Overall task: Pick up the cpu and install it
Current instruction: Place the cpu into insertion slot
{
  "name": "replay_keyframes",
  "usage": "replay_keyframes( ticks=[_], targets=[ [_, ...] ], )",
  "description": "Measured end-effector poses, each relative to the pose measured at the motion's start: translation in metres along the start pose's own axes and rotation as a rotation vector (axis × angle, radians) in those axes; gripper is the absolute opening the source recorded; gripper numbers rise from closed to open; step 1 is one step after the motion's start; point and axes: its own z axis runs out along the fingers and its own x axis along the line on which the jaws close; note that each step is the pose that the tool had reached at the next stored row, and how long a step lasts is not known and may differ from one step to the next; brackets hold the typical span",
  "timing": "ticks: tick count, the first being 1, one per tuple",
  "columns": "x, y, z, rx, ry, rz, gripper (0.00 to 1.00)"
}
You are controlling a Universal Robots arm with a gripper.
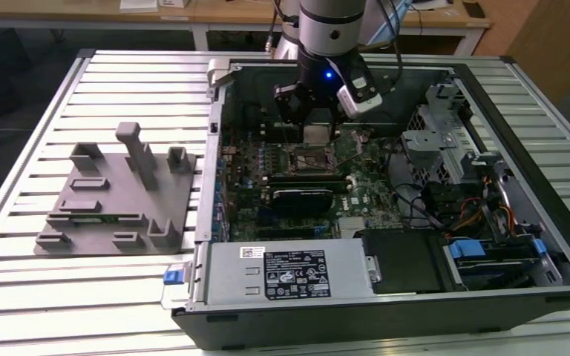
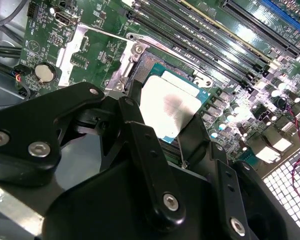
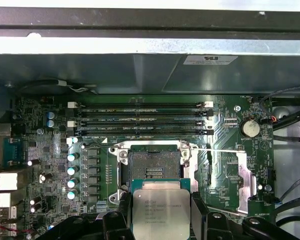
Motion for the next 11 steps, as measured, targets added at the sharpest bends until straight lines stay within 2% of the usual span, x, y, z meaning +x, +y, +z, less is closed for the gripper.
replay_keyframes(
  ticks=[5, 11],
  targets=[
    [-0.0001, 0.0000, 0.0001, 0.0004, -0.0006, 0.012, 0.55],
    [-0.0001, 0.0000, 0.0001, 0.0045, -0.0051, 0.108, 0.55]
  ],
)
